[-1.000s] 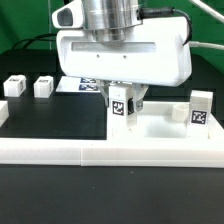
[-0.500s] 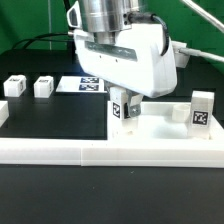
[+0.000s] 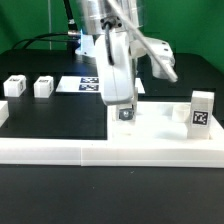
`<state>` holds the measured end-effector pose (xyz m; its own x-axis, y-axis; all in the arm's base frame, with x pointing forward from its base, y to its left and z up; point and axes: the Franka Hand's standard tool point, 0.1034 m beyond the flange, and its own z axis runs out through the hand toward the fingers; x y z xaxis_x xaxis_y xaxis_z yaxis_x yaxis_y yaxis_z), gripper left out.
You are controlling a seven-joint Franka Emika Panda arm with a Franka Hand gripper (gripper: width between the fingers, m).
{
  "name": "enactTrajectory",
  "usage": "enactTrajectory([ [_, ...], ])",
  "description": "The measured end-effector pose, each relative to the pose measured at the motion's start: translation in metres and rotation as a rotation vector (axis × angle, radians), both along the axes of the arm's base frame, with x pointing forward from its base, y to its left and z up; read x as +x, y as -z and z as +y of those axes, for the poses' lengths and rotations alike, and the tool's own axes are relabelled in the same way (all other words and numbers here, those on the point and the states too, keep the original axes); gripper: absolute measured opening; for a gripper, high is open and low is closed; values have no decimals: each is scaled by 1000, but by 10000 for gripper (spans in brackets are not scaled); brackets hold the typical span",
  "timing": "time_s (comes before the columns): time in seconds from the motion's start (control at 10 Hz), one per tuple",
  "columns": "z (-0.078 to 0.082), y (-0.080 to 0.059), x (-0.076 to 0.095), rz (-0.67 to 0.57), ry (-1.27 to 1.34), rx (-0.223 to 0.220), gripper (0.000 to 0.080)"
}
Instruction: Assemble square table
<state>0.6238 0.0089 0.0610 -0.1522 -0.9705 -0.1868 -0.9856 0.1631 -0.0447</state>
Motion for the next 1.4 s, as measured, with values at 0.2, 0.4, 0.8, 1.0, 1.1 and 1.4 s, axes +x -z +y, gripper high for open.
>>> enactTrajectory([
  [0.2,2,1,0,-4,16,-1,278],
  [0.4,3,0,0,-13,-31,-1,346],
  [0.8,-2,-9,0,-85,-506,-43,640],
  [1.0,-2,-8,0,-112,-660,-54,648],
  [1.1,-3,-8,0,-124,-761,-68,649],
  [1.4,1,-13,3,-163,-1250,-172,649],
])
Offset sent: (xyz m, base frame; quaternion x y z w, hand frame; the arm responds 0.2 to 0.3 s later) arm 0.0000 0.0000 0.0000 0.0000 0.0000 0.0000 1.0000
